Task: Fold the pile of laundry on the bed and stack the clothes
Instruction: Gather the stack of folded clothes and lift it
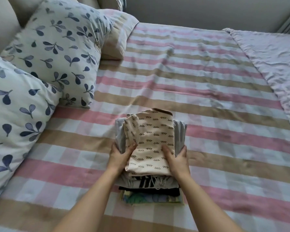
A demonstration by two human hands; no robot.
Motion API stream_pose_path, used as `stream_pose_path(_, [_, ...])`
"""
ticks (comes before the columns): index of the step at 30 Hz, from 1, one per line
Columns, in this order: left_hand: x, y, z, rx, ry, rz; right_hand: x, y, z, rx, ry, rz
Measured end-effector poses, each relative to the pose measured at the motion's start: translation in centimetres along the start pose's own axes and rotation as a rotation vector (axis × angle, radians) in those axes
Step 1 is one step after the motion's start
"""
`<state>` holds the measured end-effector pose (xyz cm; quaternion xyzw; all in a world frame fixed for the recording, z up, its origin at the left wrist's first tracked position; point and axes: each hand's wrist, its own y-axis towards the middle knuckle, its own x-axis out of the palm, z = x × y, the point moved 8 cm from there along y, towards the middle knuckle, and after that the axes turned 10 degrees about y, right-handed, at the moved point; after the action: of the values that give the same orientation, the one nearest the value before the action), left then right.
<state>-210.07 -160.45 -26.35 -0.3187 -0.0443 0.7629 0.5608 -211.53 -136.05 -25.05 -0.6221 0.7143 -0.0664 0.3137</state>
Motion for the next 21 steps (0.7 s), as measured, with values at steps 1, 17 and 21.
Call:
stream_pose_path(1, [0.1,-0.2,0.1,0.026,-0.007,0.017,0.0,0.0,0.2,-0.01,-0.018,0.008])
stream_pose_path(17, [3.2,0.6,3.7,0.639,0.439,0.072,3.5,2.6,-0.6,-0.406,-0.471,0.045])
stream_pose_path(21, [2.4,-0.2,4.2,0.61,0.414,0.085,2.4,1.3,-1.5,-0.446,-0.361,0.083])
